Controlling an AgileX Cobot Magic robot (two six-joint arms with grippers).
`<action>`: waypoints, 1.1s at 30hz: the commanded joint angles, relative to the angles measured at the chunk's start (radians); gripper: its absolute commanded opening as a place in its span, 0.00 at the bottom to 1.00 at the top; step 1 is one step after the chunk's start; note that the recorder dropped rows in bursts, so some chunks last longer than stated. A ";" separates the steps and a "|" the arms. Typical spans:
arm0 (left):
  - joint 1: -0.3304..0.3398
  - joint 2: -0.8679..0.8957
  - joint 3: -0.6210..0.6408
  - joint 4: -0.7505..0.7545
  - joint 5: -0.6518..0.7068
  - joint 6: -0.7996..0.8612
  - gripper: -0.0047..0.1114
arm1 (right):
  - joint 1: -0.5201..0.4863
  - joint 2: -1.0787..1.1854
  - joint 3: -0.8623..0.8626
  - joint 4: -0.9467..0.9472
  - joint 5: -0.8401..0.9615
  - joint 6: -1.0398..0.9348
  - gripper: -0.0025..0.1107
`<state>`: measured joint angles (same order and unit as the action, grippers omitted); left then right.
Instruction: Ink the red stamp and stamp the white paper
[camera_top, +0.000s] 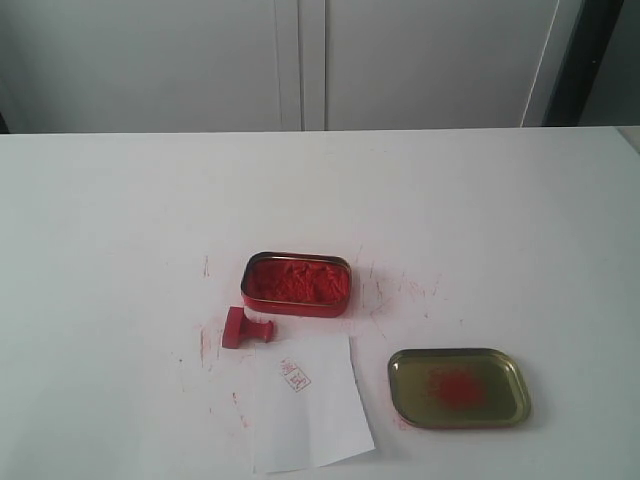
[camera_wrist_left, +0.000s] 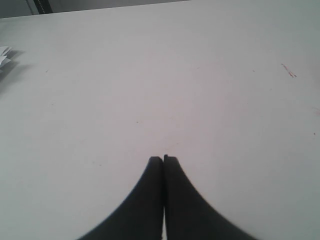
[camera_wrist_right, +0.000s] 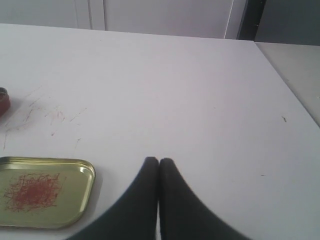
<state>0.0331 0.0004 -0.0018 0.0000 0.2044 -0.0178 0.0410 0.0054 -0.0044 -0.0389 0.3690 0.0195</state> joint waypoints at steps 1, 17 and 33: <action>-0.006 0.000 0.002 -0.006 -0.002 -0.004 0.04 | -0.003 -0.005 0.004 -0.011 -0.019 0.004 0.02; -0.006 0.000 0.002 -0.006 -0.002 -0.004 0.04 | -0.003 -0.005 0.004 -0.031 -0.019 0.004 0.02; -0.006 0.000 0.002 -0.006 -0.002 -0.004 0.04 | -0.003 -0.005 0.004 -0.044 -0.019 0.004 0.02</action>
<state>0.0331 0.0004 -0.0018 0.0000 0.2044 -0.0178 0.0410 0.0054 -0.0044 -0.0765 0.3648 0.0195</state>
